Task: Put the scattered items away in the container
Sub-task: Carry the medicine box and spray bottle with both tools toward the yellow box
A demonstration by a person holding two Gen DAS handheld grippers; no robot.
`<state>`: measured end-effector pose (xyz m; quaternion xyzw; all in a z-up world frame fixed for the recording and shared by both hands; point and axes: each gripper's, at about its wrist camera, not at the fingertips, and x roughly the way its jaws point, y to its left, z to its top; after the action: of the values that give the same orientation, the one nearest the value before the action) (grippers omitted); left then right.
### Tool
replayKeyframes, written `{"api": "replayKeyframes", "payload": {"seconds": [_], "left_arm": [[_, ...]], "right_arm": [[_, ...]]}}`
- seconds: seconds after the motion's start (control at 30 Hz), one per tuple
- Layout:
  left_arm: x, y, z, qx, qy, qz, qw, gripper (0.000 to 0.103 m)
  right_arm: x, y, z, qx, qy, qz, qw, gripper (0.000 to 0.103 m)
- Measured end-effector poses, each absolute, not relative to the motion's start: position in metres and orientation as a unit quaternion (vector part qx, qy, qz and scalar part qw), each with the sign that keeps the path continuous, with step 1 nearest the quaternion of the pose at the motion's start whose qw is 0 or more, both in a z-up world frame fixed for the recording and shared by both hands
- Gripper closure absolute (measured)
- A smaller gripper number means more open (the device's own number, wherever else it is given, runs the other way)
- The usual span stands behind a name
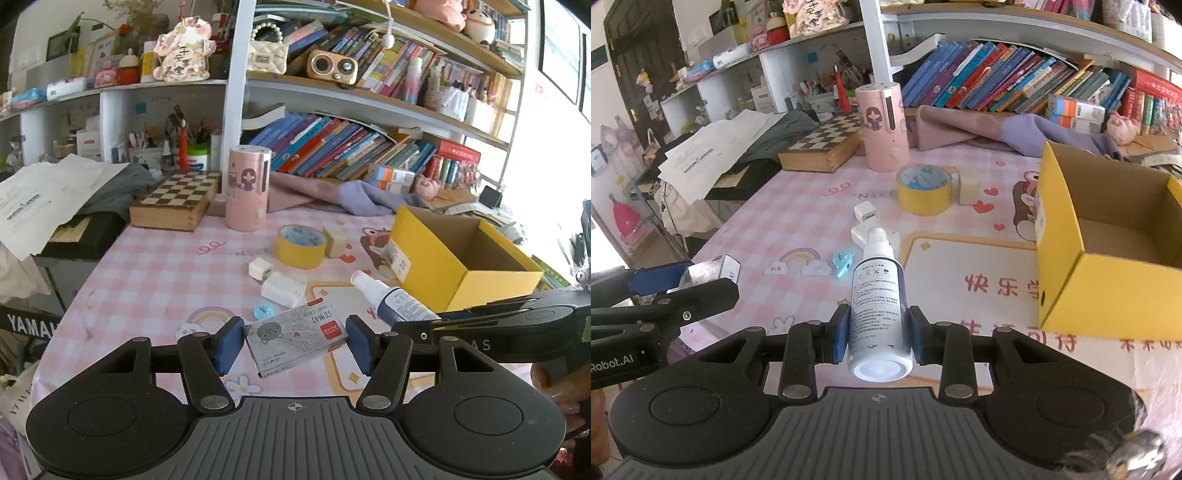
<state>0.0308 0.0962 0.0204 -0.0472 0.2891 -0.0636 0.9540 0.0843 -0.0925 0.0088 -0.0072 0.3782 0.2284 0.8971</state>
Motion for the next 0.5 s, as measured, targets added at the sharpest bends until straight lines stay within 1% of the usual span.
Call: {"api": "replayKeyframes", "payload": {"seconds": [0.5], "left_arm": [[-0.001,0.072,0.013,-0.038,0.297,-0.107,0.948,0.043]], "right_arm": [[0.037,-0.125,0.001,0.013,0.385,0.193,0.902,0.072]]}}
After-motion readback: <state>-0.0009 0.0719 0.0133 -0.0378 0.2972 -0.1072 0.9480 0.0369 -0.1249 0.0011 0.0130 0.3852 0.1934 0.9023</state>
